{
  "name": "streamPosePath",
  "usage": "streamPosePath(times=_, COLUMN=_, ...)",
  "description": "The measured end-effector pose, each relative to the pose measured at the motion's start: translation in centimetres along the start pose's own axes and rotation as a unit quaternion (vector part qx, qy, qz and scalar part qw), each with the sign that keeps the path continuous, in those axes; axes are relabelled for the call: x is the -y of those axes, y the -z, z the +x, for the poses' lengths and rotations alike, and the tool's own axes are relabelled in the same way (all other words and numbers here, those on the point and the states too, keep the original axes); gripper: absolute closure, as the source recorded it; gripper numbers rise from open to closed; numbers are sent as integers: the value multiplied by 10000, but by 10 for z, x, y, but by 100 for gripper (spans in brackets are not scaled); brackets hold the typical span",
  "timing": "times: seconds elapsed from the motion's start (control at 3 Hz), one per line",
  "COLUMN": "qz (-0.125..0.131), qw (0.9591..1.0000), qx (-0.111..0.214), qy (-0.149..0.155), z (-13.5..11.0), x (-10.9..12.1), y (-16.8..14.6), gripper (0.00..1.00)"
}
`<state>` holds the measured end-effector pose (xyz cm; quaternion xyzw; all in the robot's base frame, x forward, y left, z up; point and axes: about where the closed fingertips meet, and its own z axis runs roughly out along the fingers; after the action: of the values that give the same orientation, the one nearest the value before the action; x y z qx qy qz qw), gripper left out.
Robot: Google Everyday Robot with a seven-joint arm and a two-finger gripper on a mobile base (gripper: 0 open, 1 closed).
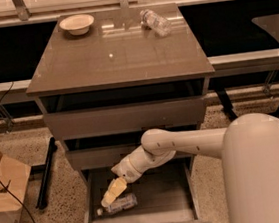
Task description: Pick blue plastic bottle from bottom drawer and place on counter
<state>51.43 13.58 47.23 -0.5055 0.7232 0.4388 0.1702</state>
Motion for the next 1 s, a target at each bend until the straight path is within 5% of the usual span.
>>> streamPosePath(times=0.67, qz=217, qw=9966, qx=-715, qy=-345, z=51, x=54, y=-76, gripper=0)
streamPosePath(times=1.0, qz=365, qw=9952, qx=-810, qy=-416, z=93, x=82, y=-102, gripper=0)
